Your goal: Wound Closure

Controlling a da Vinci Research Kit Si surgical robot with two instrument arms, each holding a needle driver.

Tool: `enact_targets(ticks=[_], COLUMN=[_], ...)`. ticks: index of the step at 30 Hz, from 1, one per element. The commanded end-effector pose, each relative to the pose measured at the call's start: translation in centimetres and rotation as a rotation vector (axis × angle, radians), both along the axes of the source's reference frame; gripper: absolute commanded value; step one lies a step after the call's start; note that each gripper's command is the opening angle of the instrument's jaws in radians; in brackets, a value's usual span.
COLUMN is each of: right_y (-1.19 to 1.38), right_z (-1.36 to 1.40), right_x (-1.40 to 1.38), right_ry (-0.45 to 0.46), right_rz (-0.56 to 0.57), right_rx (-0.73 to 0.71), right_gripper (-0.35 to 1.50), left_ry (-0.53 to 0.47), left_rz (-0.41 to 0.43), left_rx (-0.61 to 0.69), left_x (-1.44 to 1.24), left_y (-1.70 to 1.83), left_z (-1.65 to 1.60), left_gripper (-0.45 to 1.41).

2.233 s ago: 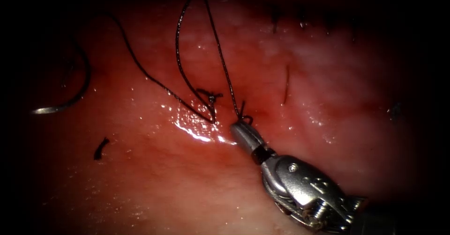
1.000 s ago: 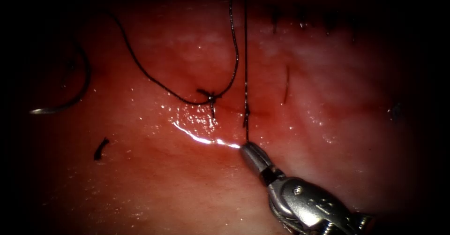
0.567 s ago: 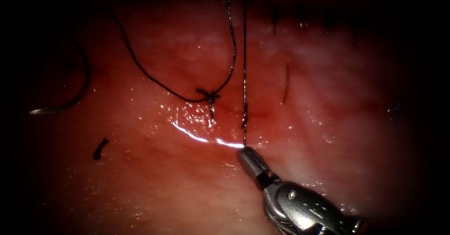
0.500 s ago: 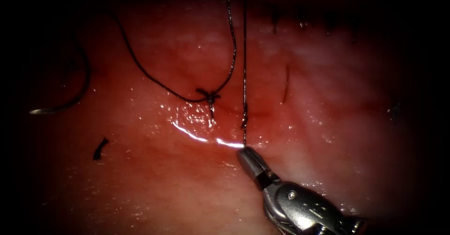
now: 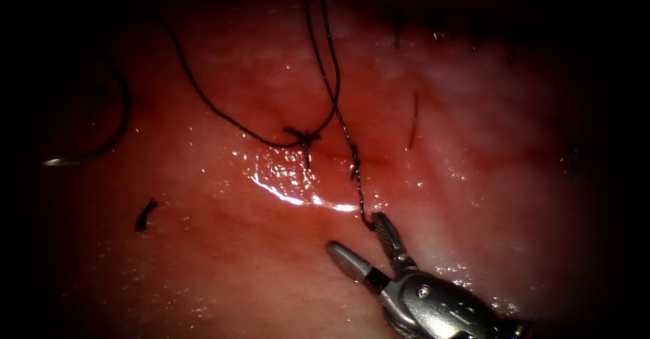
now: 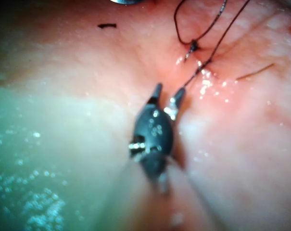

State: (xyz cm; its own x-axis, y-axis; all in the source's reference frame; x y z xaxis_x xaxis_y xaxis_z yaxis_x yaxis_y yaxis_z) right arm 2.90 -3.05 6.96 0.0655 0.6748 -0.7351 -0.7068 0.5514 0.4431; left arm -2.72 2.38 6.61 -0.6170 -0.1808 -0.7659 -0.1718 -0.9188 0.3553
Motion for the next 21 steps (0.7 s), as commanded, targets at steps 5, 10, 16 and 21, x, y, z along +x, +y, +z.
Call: enact_targets(ticks=[5, 10, 16, 21], right_y=[0.08, 0.3, 0.54, 0.8], right_z=[-0.22, -0.51, -0.64, -0.57], right_x=[-0.13, -0.32, -0.39, -0.33], right_ry=[0.04, 0.109, 0.148, 0.182], right_rz=[-0.032, -0.065, -0.199, -0.277], right_rx=[0.022, 0.03, -0.034, -0.059], right_gripper=[1.13, 1.18, 0.54, 0.0], left_ry=[-0.201, -0.354, -0.493, -0.543], left_rz=[0.122, 0.179, 0.236, 0.288], left_rx=[0.149, 0.23, 0.272, 0.275], left_x=[0.0, 0.02, -0.07, -0.12], left_y=[-0.64, -1.21, -1.72, -2.1], left_z=[-0.54, -1.18, -1.7, -2.0], left_gripper=[-0.45, -0.45, -0.45, -0.45])
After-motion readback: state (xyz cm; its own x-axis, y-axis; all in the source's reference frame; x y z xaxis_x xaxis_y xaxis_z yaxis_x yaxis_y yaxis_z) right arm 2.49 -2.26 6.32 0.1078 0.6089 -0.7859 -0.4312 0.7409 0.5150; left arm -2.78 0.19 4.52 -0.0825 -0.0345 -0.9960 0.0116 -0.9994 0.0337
